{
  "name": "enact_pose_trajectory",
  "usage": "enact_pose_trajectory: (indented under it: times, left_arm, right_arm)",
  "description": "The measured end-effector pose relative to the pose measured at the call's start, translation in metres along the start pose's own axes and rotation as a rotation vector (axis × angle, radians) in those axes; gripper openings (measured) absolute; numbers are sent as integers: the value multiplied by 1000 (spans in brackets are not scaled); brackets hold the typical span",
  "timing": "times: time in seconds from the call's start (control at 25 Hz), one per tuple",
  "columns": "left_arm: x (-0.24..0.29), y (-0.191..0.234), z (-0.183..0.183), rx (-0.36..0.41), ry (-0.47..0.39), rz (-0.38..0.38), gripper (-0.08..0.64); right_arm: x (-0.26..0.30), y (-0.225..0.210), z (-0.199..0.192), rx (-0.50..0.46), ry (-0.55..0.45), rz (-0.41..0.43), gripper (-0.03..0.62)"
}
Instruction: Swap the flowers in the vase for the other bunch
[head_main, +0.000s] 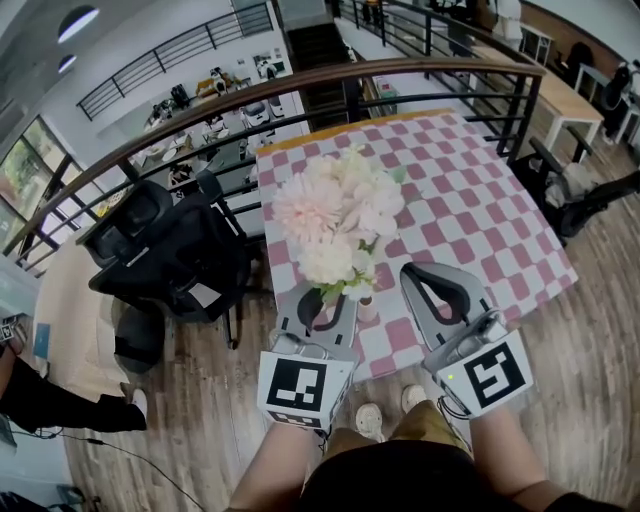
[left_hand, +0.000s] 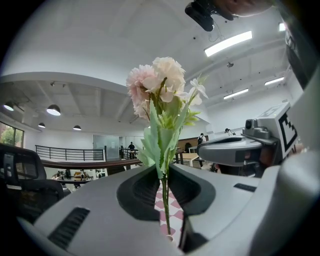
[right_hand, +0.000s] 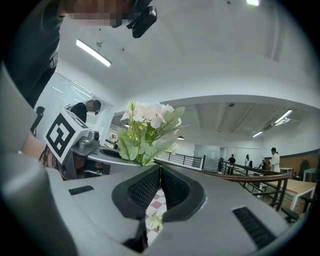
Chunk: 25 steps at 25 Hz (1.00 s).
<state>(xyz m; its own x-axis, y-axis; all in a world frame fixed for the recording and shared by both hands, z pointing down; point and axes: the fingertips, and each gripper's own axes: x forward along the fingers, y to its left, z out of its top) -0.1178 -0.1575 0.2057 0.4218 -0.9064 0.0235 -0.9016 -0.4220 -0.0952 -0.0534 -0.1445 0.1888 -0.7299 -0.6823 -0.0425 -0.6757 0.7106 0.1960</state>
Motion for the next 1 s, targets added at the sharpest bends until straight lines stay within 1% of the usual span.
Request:
enact_pose_trajectory:
  times: [0.2,0.32,0.48,0.64,0.84,1.0]
  left_arm:
    - [4,-2,3,-16,1,37,52]
    - [8,-1,3,-27,1,66,52]
    - [14,-5,-3,-37,20,82,52]
    - [16,-3,-8,-57,29,97,52]
    - [26,-4,-13,-64,40,109,52]
    - [32,2,-21,-67,60,119,52]
  right_arm:
    - [6,-6,5,5,-12,47,32]
    - [9,-9,1,11,-10,74,32]
    - [10,-14,-7,11,13,106,32]
    - [11,-18,-11,32,6,112,32]
    - [10,-25,-24,30,32,140,32]
    - [16,-30,-25,69,15,129,32]
